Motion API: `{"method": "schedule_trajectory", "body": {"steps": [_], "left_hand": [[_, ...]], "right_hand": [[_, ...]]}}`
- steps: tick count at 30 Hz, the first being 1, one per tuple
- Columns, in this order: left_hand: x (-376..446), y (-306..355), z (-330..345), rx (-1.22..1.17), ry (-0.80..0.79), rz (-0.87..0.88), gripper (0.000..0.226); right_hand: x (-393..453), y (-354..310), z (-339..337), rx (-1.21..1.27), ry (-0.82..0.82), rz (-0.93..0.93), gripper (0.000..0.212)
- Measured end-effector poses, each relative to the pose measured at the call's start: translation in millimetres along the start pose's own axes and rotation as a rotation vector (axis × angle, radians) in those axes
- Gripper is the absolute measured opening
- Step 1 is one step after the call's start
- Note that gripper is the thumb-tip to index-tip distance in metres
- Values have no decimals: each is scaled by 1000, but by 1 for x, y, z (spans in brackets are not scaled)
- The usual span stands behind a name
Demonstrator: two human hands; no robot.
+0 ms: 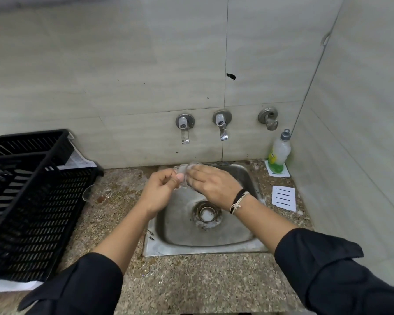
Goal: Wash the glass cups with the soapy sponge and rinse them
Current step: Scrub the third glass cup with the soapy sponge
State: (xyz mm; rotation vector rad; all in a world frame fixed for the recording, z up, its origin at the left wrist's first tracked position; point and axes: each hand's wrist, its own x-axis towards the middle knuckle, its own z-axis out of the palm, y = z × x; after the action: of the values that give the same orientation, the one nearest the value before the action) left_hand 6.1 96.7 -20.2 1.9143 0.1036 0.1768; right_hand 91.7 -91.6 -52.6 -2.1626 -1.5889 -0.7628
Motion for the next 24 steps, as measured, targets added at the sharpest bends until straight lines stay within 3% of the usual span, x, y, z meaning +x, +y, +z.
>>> {"method": "schedule_trajectory", "body": {"steps": [1, 3, 5, 7, 8, 9, 12, 14, 17, 19, 24], "left_hand": [[0, 2, 5, 2, 30, 8, 39], [2, 1, 18, 55, 99, 4, 39], [1, -1, 27, 109, 171, -22, 39], [1, -7, 26, 126, 205, -64, 41], [2, -11, 22, 105, 199, -91, 42], [2, -14, 17, 35, 188, -120, 43], [6, -20, 8, -166, 196, -206, 50], [4, -18, 8, -207, 187, -224, 49], [2, -12, 12, -182, 154, -177, 43], [-1, -13, 14, -74, 123, -127, 46], [-5, -17, 18, -77, 89, -133, 54]], "right_hand": [[4, -7, -5, 87, -18, 183, 28], [26, -37, -13, 393, -100, 802, 22], [42, -49, -19, 1021, 41, 1387, 13], [43, -48, -24, 1613, 289, 1564, 18], [38, -47, -27, 1659, 316, 1532, 22], [30, -45, -31, 1500, 292, 1470, 23], [1, -39, -42, 642, 148, 1086, 40], [-7, -37, -46, 425, 113, 755, 53], [-8, -43, -36, 356, -247, 377, 63], [-2, -40, -38, 466, -401, 336, 60], [8, -21, -41, 466, -453, 355, 32]]}}
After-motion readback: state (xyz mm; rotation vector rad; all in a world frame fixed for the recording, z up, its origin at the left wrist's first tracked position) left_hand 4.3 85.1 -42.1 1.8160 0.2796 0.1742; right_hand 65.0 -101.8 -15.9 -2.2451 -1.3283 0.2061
